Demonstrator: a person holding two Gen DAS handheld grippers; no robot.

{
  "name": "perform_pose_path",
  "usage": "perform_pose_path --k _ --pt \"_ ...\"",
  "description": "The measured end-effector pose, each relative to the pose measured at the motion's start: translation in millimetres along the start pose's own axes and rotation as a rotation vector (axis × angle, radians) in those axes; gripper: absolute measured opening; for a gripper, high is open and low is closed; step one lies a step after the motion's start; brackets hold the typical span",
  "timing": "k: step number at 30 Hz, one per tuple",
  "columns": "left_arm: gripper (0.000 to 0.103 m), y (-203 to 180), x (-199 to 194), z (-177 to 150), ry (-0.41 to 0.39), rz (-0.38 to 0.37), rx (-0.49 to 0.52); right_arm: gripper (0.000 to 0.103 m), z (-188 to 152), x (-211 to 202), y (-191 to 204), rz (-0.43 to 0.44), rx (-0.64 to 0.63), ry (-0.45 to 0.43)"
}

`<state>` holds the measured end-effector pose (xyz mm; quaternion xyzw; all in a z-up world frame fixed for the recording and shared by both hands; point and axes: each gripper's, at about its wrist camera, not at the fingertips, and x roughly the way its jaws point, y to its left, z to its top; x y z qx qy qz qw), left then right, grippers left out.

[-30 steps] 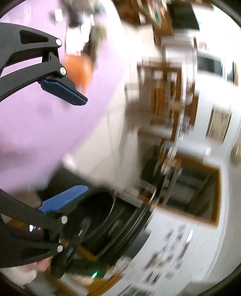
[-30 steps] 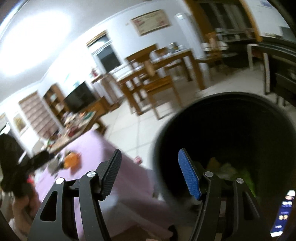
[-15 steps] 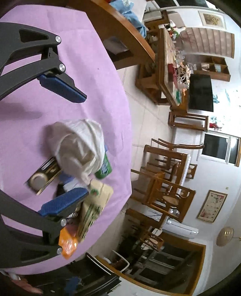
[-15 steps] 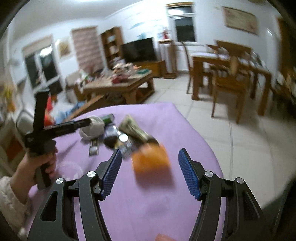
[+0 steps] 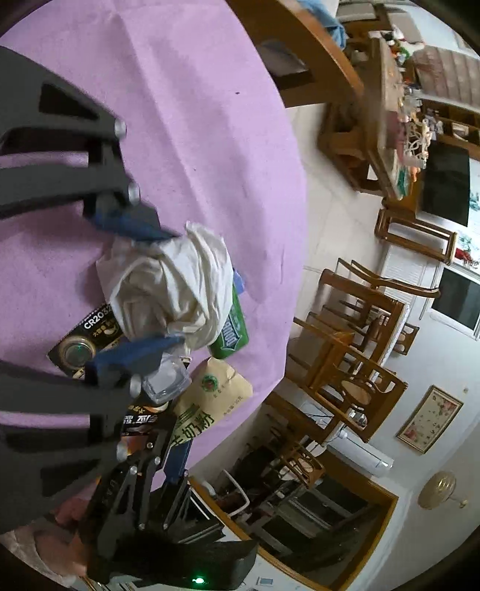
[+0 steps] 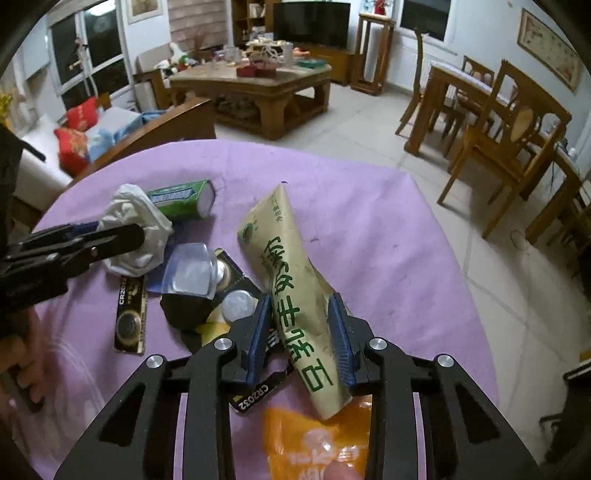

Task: Collect trash
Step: 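Grasp the white cloth with the left tool while the right tool grasps the beige tube, then carry the white cloth and beige tube to the black bin and release both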

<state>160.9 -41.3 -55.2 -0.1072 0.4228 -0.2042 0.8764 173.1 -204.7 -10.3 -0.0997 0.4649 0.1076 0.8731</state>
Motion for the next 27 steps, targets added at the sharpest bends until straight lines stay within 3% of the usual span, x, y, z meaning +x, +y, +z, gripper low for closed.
perform_pose_path --k 1,4,10,12,15,20,23,27 --pt "0.027 1.1 0.6 0.1 0.004 -0.007 0.000 0.024 -3.6 -1.2 0.6 0.008 0.010 -0.006" --pt "0.019 0.7 -4.0 -1.0 -0.014 -0.008 -0.001 0.022 -12.9 -21.6 -4.1 0.069 0.079 -0.065" --pt "0.017 -8.6 -36.9 -6.2 -0.136 -0.004 0.006 0.022 -53.7 -109.2 -24.9 0.281 0.272 -0.271" --pt "0.017 -14.3 -57.9 -7.9 -0.220 0.026 0.040 0.022 -77.1 -128.4 -25.0 0.305 0.304 -0.312" --pt "0.017 -15.7 -72.5 -9.1 -0.270 0.006 0.035 0.022 -115.8 -147.1 -29.2 0.338 0.362 -0.345" --pt "0.017 -23.1 -73.2 -14.4 -0.270 -0.031 0.063 0.022 -159.2 -170.7 -39.1 0.245 0.385 -0.376" --pt "0.018 -48.1 -66.8 -24.8 -0.215 -0.151 0.092 0.022 -182.3 -190.8 -50.0 0.166 0.412 -0.397" --pt "0.018 -108.0 -67.1 -45.2 -0.166 -0.273 0.203 0.022 -210.4 -227.3 -72.6 0.080 0.453 -0.431"
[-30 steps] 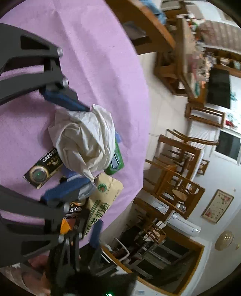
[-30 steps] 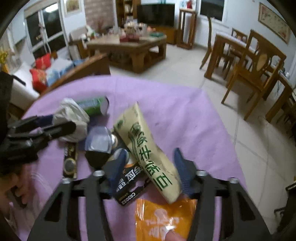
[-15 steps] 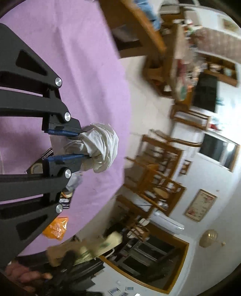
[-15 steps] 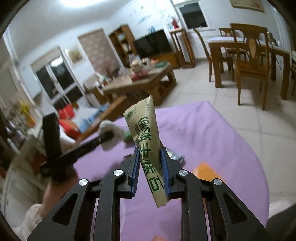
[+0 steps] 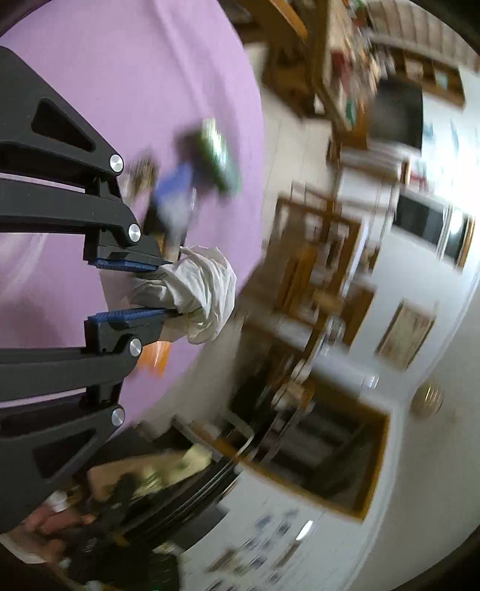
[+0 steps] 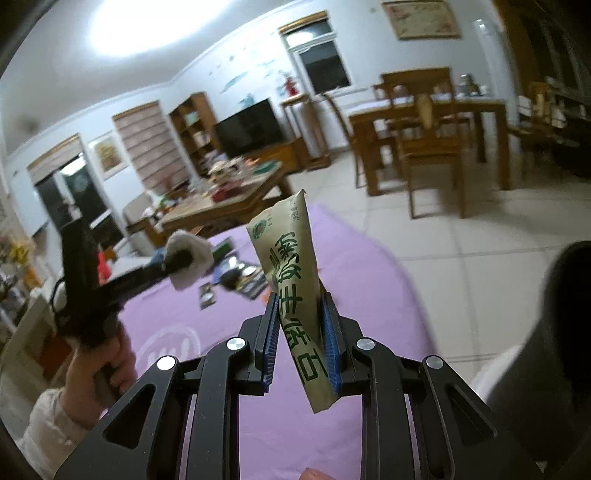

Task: Collect trash
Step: 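Carry the white cloth and beige tube to the black bin and release both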

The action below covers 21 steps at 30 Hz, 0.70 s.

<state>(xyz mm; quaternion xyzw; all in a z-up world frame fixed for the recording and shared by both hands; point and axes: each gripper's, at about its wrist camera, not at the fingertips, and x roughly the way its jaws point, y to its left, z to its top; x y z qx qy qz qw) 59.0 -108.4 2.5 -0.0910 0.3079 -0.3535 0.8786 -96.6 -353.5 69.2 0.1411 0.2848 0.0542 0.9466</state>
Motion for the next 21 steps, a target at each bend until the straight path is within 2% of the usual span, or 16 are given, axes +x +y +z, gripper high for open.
perform_pose_path --k 6,14,21 --pt "0.018 -81.8 16.4 -8.1 0.051 -0.176 0.057 0.022 -1.0 -56.7 -42.5 -0.076 0.037 -0.068" --pt "0.018 -179.0 68.2 -28.5 0.149 -0.323 0.133 0.023 -26.0 -134.5 -125.3 -0.221 0.169 -0.162" --pt "0.018 -237.3 115.4 -59.7 0.259 -0.442 0.148 0.023 -55.5 -174.4 -197.2 -0.345 0.296 -0.201"
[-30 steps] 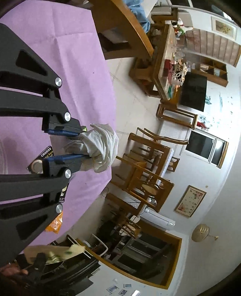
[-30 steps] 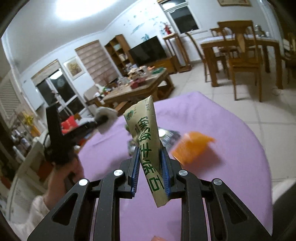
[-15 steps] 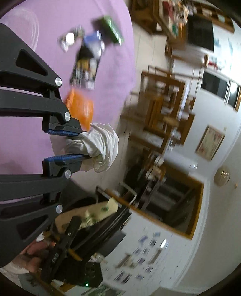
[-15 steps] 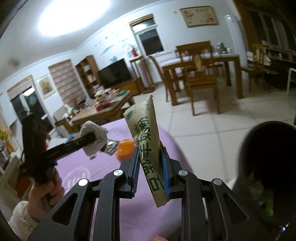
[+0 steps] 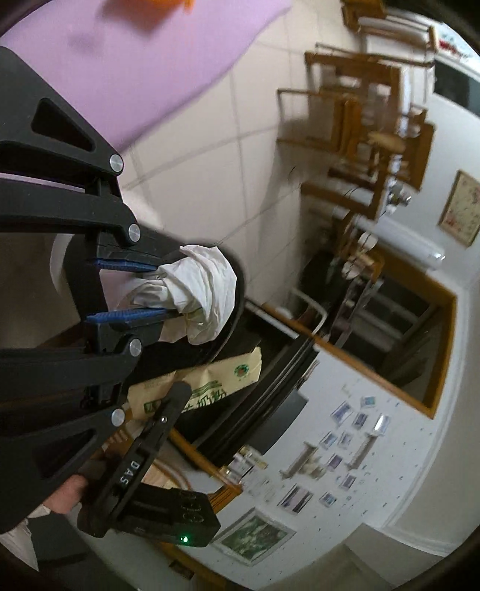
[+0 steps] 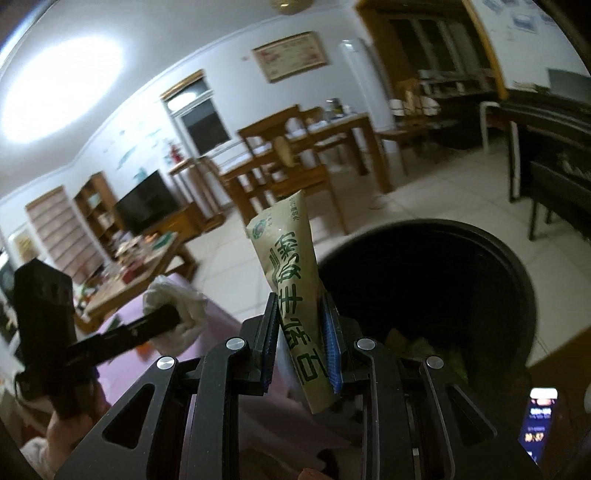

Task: Collect trash
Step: 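Carry the white cloth and beige tube to the black bin and release both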

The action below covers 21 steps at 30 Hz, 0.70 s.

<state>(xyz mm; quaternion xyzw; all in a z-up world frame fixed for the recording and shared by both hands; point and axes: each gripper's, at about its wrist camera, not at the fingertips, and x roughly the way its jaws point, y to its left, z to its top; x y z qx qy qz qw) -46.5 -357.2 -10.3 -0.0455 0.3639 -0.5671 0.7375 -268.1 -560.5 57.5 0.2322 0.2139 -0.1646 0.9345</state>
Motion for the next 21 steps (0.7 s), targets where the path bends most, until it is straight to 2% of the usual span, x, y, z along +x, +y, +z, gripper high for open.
perform_pose_path --k 6,10,21 --pt "0.018 -10.8 41.2 -8.1 0.077 -0.041 0.005 0.023 -10.4 2.5 -44.3 -0.045 0.056 0.012" --pt "0.018 -17.0 62.6 -12.5 0.115 -0.051 0.019 0.023 -18.3 6.0 -57.9 -0.052 0.084 0.016" --pt "0.018 -19.3 88.0 -11.0 0.160 -0.052 0.031 0.023 -15.2 30.5 -58.7 -0.057 0.129 0.033"
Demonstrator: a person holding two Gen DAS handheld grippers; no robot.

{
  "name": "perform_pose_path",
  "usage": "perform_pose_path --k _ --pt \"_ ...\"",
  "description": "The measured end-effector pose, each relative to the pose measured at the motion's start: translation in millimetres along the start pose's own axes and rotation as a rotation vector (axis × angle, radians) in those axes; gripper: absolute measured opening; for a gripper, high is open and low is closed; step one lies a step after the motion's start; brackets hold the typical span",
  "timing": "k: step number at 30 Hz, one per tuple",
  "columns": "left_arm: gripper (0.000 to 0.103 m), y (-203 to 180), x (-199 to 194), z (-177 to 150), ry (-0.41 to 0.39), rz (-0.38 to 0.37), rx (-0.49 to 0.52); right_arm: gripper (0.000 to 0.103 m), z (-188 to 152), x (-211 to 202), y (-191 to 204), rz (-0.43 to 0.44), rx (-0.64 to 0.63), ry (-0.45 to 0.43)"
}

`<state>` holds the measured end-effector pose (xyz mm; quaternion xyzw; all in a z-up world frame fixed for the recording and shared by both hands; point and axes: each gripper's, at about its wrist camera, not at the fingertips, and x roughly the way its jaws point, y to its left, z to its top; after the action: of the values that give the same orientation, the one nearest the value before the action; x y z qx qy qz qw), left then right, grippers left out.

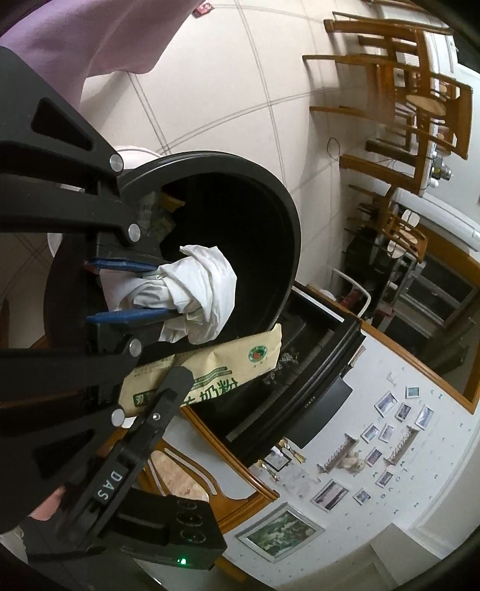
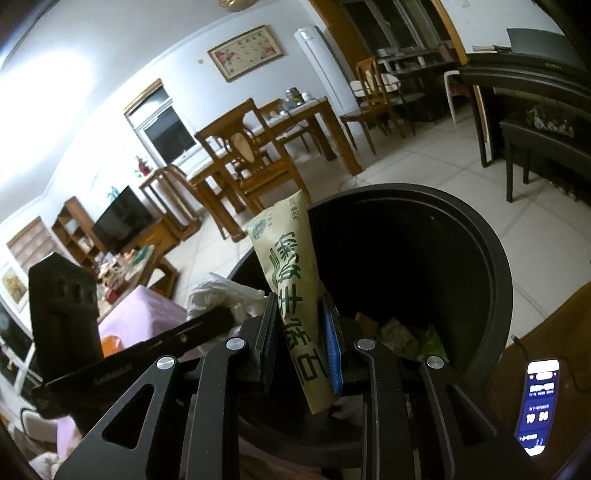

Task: Collect trash
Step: 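Carry the white cloth and beige tube to the black bin and release both, then grasp the green Doublemint pack with the left tool while the right tool grasps the orange bag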

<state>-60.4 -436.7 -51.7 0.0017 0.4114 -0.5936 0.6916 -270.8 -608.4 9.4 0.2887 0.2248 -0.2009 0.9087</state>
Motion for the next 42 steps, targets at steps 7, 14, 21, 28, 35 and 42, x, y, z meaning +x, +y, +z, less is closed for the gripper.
perform_pose_path --k 7,14,21,28,35,42 --pt "0.018 -5.8 4.5 0.1 0.013 0.006 0.017 0.023 1.9 12.4 2.5 -0.009 0.015 0.013" --pt "0.020 -8.7 12.7 -0.5 0.044 0.029 0.026 0.024 3.0 14.5 1.6 -0.011 0.015 0.011" --pt "0.086 -12.6 -0.2 4.3 -0.001 0.064 0.032 0.074 -0.4 10.4 3.8 0.021 0.069 -0.016" --pt "0.087 -15.0 -29.1 4.2 -0.048 0.038 0.042 0.074 -3.0 2.8 18.0 0.032 0.071 -0.057" --pt "0.087 13.8 -112.7 2.2 -0.192 0.154 0.043 0.075 -13.5 12.9 59.0 0.075 -0.006 -0.032" --pt "0.087 103.1 -221.8 -12.6 -0.316 0.563 -0.001 0.075 -33.3 47.4 143.3 0.183 -0.153 0.065"
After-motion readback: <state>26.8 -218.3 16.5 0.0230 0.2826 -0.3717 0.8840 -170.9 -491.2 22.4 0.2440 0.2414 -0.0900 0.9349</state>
